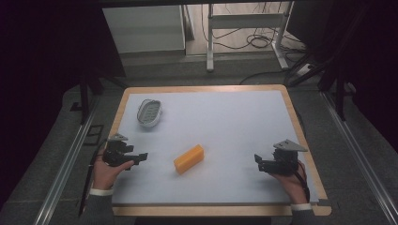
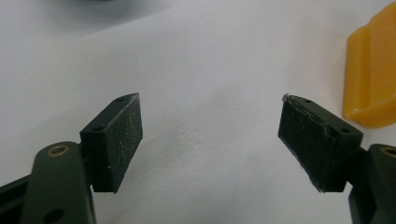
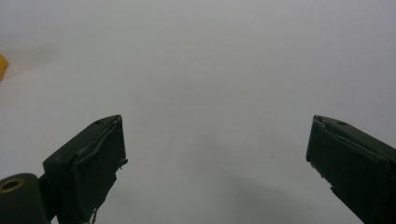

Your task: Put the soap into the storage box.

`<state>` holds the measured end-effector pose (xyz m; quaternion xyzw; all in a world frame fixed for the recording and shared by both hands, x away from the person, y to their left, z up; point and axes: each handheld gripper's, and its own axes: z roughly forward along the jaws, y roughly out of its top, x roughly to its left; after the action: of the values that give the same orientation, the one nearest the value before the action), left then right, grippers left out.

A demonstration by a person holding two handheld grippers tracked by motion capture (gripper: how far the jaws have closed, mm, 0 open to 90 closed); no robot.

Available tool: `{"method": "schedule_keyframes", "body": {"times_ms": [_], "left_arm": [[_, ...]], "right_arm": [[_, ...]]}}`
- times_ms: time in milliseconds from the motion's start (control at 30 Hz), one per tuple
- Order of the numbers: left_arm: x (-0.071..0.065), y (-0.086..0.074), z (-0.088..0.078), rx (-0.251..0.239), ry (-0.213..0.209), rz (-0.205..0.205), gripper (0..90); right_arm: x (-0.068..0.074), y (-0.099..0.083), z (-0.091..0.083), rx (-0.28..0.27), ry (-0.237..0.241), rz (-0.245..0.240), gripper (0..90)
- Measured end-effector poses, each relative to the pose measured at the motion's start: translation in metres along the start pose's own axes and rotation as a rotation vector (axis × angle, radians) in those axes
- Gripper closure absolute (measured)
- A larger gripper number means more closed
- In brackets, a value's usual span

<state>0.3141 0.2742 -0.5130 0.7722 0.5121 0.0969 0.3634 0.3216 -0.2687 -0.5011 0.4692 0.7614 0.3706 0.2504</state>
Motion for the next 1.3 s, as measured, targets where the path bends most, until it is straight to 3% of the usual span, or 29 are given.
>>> {"method": "schedule_keyframes", "body": {"times_ms": [200, 433, 833, 900, 1300], "left_arm": [[0.000, 0.000, -0.001, -0.002, 0.002, 0.000, 22.2], [-0.002, 0.001, -0.004, -0.013, 0.000, 0.008, 22.2], [-0.006, 0.004, -0.002, 0.012, 0.020, 0.024, 22.1], [-0.011, 0.007, -0.004, 0.011, 0.001, 0.039, 21.9], [-0.019, 0.023, -0.017, 0.020, 0.000, 0.039, 22.8]], "right_arm": [[0.000, -0.003, 0.001, 0.019, -0.005, -0.009, 6.3], [0.000, -0.003, -0.007, -0.008, -0.010, -0.009, 6.8], [-0.007, -0.006, -0.008, 0.008, -0.030, 0.022, 7.2], [-0.009, -0.007, -0.010, 0.003, -0.027, 0.037, 7.2], [-0.010, -0.007, -0.015, -0.016, 0.009, 0.052, 7.2]]}}
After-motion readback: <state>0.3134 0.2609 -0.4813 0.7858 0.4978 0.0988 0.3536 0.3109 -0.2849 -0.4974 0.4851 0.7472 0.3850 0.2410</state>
